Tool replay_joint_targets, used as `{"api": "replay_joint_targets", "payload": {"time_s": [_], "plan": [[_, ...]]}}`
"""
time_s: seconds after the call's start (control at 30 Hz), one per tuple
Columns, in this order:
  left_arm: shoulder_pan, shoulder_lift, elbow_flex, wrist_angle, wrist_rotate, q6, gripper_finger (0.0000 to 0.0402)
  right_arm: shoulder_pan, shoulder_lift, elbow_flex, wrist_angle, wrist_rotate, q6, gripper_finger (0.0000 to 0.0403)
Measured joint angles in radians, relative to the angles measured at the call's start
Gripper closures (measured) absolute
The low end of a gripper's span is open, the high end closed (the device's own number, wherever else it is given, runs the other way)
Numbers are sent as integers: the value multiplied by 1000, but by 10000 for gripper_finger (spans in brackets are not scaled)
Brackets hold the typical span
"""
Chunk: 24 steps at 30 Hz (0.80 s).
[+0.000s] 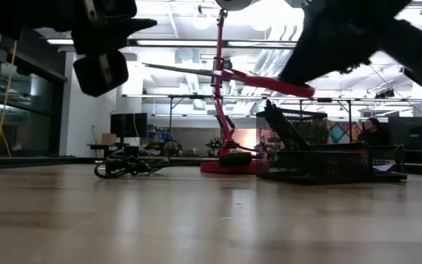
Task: Pick and place office supplies into organizer
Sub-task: Put the scissors into the desk organizer
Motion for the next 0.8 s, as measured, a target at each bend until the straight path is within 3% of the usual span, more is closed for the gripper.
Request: {"api": "replay_joint_targets", "payload": {"time_s": [0.13, 0.5, 0.8], "plan": [[-1, 1, 31, -111, -28, -2, 286, -17, 0, 18, 0, -1, -41, 396], [-1, 30, 47, -193, -52, -34, 286, -35, 0, 21, 27, 66, -100, 397], [-1, 50, 50, -164, -51, -37, 286, -45, 0, 21, 88, 76, -169, 396]]}}
